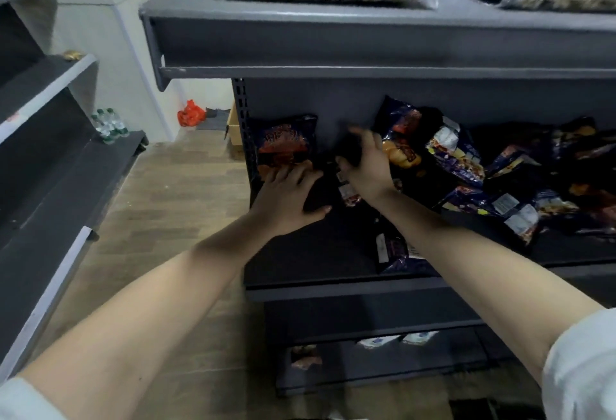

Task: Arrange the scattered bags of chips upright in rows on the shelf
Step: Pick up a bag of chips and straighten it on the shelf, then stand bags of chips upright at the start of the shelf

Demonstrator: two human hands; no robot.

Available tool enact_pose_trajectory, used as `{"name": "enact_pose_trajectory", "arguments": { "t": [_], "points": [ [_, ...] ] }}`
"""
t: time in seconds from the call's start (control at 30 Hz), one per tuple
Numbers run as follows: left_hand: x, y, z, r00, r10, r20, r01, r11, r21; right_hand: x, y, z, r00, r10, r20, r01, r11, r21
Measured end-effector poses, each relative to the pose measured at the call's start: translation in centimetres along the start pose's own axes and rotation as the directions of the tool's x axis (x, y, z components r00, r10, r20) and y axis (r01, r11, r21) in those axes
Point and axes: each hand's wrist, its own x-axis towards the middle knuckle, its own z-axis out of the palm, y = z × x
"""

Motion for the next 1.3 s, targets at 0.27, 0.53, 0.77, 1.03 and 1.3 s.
{"name": "enact_pose_trajectory", "arguments": {
  "t": [0.27, 0.53, 0.77, 1.03, 1.3],
  "points": [
    [4.0, 7.4, -0.8, 0.953, 0.287, -0.094, -0.297, 0.949, -0.108, -2.0, 2.2, -7.6, 0.985, -0.028, -0.173, 0.013, 0.996, -0.089],
    [7.1, 13.9, -0.1, 0.906, 0.422, 0.029, -0.411, 0.896, -0.17, -5.3, 5.6, -13.3, 0.959, 0.067, -0.276, -0.116, 0.979, -0.165],
    [7.5, 15.7, 2.2, 0.889, 0.456, 0.052, -0.434, 0.872, -0.227, -8.7, 7.7, -15.1, 0.963, 0.122, -0.239, -0.177, 0.958, -0.227],
    [7.0, 15.5, 3.3, 0.912, 0.385, 0.138, -0.32, 0.881, -0.348, -11.9, 7.2, -13.9, 0.994, 0.101, -0.041, -0.107, 0.969, -0.222],
    [6.2, 14.9, 3.7, 0.913, 0.371, 0.171, -0.283, 0.875, -0.393, -16.5, 6.6, -12.1, 0.982, -0.097, 0.163, 0.147, 0.933, -0.33]
  ]
}}
